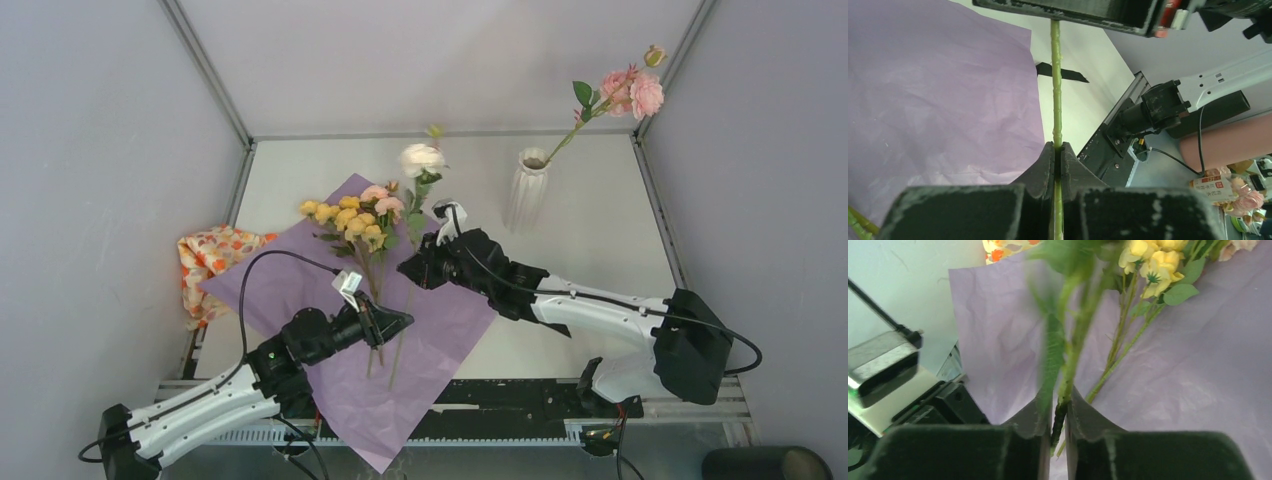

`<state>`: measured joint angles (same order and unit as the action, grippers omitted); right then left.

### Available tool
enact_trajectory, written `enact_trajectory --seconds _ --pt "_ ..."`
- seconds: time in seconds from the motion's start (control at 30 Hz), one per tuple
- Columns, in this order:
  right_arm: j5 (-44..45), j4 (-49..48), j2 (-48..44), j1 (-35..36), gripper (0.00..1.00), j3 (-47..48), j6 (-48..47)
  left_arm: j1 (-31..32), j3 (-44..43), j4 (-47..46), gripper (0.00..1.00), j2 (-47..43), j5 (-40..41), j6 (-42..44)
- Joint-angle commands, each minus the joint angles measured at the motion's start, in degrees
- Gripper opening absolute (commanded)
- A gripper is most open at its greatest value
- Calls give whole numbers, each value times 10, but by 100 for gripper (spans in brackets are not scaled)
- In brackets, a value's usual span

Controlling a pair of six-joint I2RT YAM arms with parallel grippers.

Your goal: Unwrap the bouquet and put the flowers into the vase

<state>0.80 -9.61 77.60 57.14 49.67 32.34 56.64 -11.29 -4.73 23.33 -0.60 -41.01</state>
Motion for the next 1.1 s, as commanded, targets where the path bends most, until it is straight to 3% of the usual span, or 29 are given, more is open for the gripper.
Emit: enact_trajectory --seconds 0.0,0.13,0.4,0.67,0.77,0.83,1.07 --pt "0 -17 -6 1 11 24 -7 5 4 -46 0 0 -7 8" --pt "9 -6 -18 1 0 24 -12 7 -3 -47 10 9 -20 11" --pt "51 55 -86 1 0 24 -35 8 -69 20 40 33 33 35" --pt "49 137 -170 4 0 16 -58 8 -219 109 44 116 110 82" --pt "40 143 -203 9 0 -3 -59 8 -258 74 68 128 67 112" --pt "35 143 -221 15 0 -16 -61 8 -274 36 75 133 33 120" --pt "46 152 -271 35 0 -46 -71 5 -285 -52 80 138 -15 137"
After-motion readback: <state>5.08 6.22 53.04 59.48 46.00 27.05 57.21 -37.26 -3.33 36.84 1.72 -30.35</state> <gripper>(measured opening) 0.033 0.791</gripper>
